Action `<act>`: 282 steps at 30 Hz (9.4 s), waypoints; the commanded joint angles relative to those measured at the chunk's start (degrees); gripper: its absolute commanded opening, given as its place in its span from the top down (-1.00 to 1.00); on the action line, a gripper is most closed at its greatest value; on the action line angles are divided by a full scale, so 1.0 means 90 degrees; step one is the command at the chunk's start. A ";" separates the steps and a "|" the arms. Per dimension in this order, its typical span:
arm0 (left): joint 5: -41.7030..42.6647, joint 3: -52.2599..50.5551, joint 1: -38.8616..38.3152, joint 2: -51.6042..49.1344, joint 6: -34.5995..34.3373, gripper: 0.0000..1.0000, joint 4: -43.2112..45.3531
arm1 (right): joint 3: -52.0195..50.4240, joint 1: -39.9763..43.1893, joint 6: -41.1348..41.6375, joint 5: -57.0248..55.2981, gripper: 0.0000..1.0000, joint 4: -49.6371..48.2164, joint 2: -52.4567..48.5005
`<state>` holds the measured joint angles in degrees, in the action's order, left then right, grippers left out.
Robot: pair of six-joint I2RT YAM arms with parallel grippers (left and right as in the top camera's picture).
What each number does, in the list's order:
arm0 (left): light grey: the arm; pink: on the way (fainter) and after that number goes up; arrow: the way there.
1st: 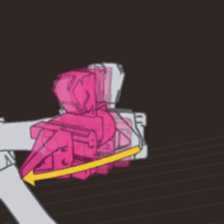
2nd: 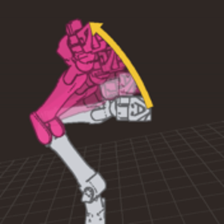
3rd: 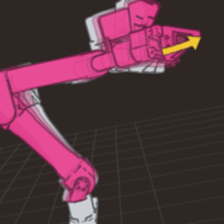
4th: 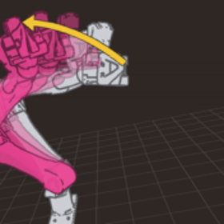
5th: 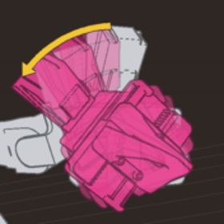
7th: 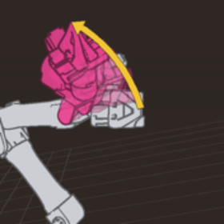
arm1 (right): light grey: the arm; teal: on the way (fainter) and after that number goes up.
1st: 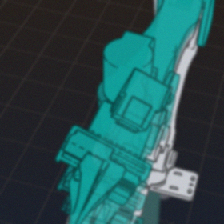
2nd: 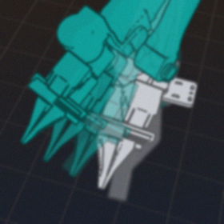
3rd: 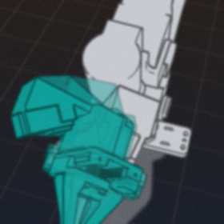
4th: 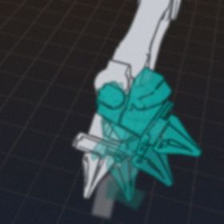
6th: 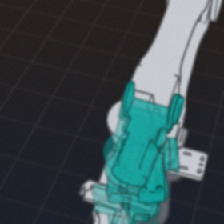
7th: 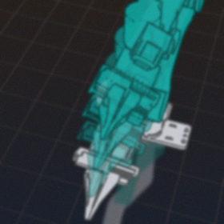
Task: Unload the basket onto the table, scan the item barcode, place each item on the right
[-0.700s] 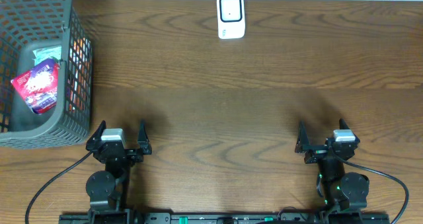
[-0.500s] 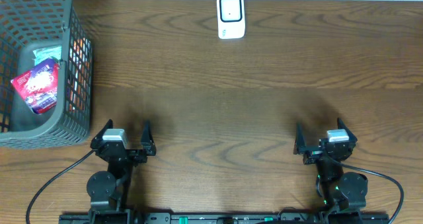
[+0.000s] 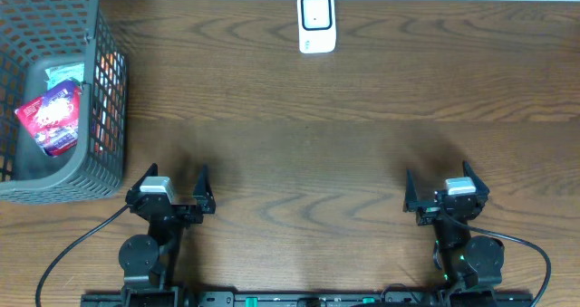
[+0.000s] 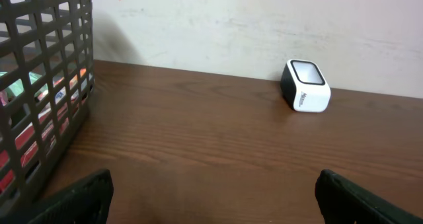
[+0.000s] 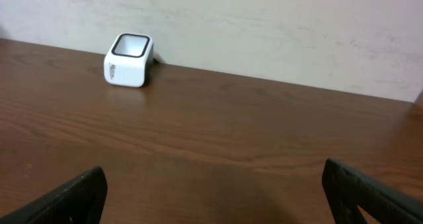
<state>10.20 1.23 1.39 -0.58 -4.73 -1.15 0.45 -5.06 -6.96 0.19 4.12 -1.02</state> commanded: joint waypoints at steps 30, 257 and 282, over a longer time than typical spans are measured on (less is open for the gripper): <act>0.0194 -0.0112 -0.0019 0.0039 -0.0078 -0.95 -0.0199 | -0.0015 -0.0027 -0.0092 -0.0061 -0.99 0.0019 -0.0012; -0.3048 1.1188 0.2431 -1.0336 -0.0032 0.85 -0.4580 | -0.0015 -0.0027 -0.0092 -0.0061 -0.99 0.0019 -0.0012; 0.0461 1.0950 -0.2246 -0.8512 -0.2174 0.85 -0.6147 | -0.0015 -0.0027 -0.0092 -0.0061 -0.98 0.0019 -0.0012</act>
<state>12.16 101.27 -13.15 -73.30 -23.81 -54.68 0.45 -5.10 -6.98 0.16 4.08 -1.34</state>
